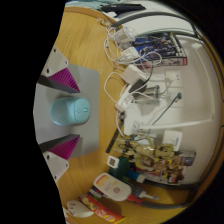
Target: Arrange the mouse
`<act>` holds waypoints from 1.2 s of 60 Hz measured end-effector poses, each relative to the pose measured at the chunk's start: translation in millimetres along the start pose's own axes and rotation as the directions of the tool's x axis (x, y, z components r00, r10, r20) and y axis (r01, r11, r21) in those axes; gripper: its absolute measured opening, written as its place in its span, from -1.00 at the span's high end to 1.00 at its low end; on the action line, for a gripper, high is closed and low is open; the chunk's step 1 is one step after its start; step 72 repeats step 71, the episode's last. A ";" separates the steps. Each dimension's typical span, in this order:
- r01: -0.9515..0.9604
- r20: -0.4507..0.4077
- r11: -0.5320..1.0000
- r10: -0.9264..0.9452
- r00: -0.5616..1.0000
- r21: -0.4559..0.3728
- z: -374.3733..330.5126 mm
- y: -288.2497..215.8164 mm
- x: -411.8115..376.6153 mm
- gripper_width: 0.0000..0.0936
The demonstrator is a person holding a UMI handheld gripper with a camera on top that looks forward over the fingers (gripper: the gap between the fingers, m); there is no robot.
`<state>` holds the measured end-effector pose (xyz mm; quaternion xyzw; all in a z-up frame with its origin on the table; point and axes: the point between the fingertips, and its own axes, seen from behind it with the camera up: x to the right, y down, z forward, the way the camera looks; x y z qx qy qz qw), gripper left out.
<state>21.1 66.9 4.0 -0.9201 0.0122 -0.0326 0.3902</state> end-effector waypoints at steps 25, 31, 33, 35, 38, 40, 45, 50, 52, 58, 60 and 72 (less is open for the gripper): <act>-0.044 0.086 0.981 0.028 0.996 0.190 -176.5 -104.1 -57.4 -0.77; -0.041 0.106 0.976 0.018 0.994 0.215 -216.2 -117.0 -74.0 -0.77; -0.039 0.110 0.974 0.014 0.994 0.223 -226.8 -121.6 -79.3 -0.77; -0.035 0.117 0.972 0.008 0.993 0.231 -237.2 -125.9 -84.2 -0.77; -0.035 0.124 0.969 0.004 0.992 0.244 -251.4 -132.4 -89.0 -0.77; -0.036 0.126 0.967 0.004 0.992 0.253 -259.1 -135.5 -91.3 -0.77; -0.047 0.136 0.963 0.011 0.991 0.264 -275.7 -141.1 -95.1 -0.77; -0.036 0.122 0.962 0.003 0.993 0.272 -285.4 -142.6 -92.8 -0.78; -0.030 0.112 0.960 -0.001 0.994 0.277 -288.6 -142.7 -91.0 -0.77; -0.032 0.113 0.963 0.002 0.994 0.268 -296.0 -138.4 -92.6 -0.77; -0.035 0.115 0.962 0.004 0.993 0.269 -298.5 -137.2 -93.9 -0.77; -0.057 0.135 0.966 0.023 0.991 0.251 -303.6 -127.6 -103.7 -0.77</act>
